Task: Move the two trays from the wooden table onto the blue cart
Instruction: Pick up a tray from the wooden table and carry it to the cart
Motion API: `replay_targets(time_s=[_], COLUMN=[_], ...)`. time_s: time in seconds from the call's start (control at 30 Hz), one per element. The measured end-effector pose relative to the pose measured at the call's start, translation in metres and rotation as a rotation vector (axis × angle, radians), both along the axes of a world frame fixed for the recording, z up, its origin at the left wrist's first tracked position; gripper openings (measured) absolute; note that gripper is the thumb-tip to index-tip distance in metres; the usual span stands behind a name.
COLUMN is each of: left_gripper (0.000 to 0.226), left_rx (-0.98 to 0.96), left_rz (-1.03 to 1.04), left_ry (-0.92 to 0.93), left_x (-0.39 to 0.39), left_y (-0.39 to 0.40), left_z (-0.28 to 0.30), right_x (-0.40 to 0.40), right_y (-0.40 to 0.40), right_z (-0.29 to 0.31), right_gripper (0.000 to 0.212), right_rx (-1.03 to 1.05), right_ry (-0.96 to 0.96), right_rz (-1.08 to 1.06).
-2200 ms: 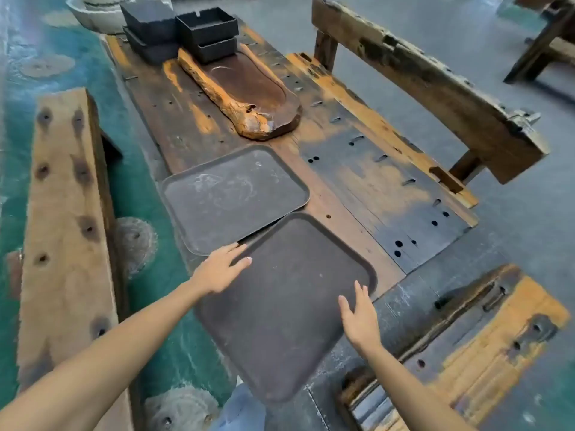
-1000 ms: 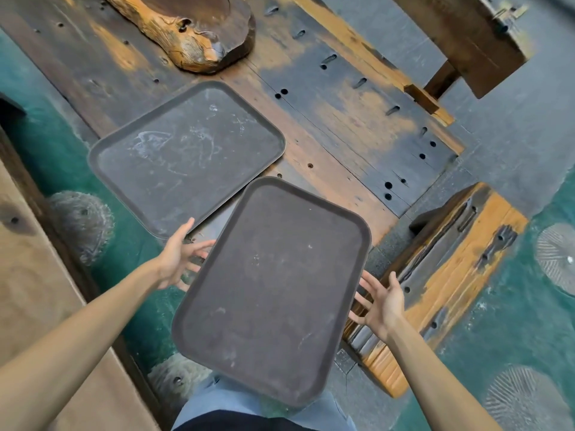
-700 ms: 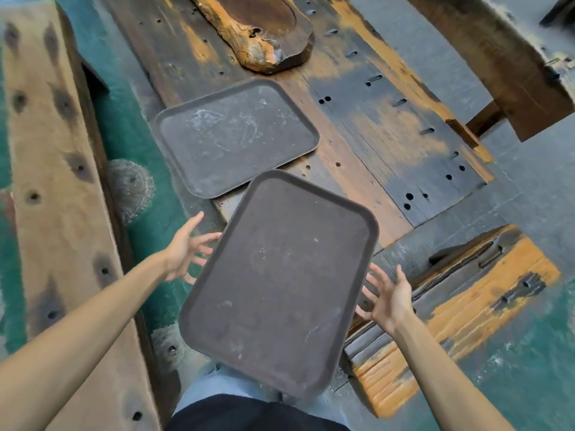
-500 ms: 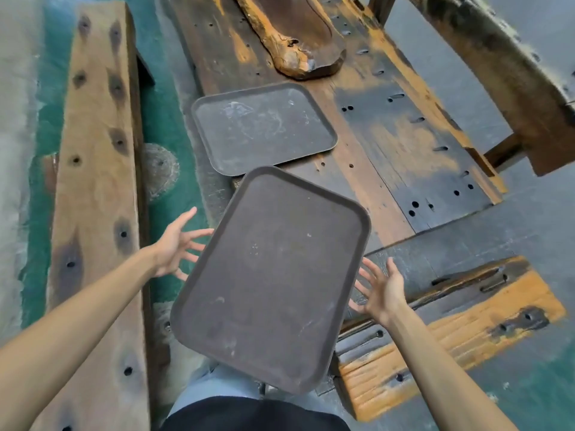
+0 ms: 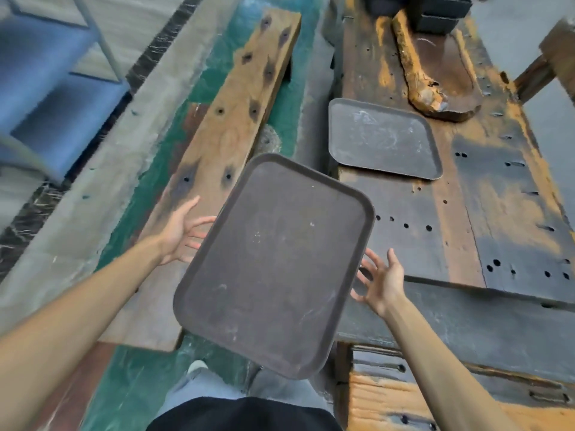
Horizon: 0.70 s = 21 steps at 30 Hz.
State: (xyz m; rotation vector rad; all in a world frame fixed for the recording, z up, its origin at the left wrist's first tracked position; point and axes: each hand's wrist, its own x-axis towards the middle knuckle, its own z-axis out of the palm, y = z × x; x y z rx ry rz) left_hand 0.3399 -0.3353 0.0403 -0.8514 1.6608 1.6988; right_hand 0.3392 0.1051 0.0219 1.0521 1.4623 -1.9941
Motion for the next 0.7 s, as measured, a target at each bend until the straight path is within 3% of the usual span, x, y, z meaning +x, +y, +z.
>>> replay_targets(time_s=[0.53,0.7], left_gripper=[0.085,0.079], left_rx=[0.060,-0.005], left_rz=[0.497,0.598], left_ry=[0.084,0.091], left_x=[0.310,0.372], left_y=[-0.304,-0.380], left_z=[0.032,0.050], right_x=[0.124,0.147], right_y=[-0.355,-0.458], right_z=[0.011,0.021], right_gripper=[0.063,0.052], right_rx=[0.007,-0.047], right_ry=[0.060,0.062], right_rz=[0.413,0.501])
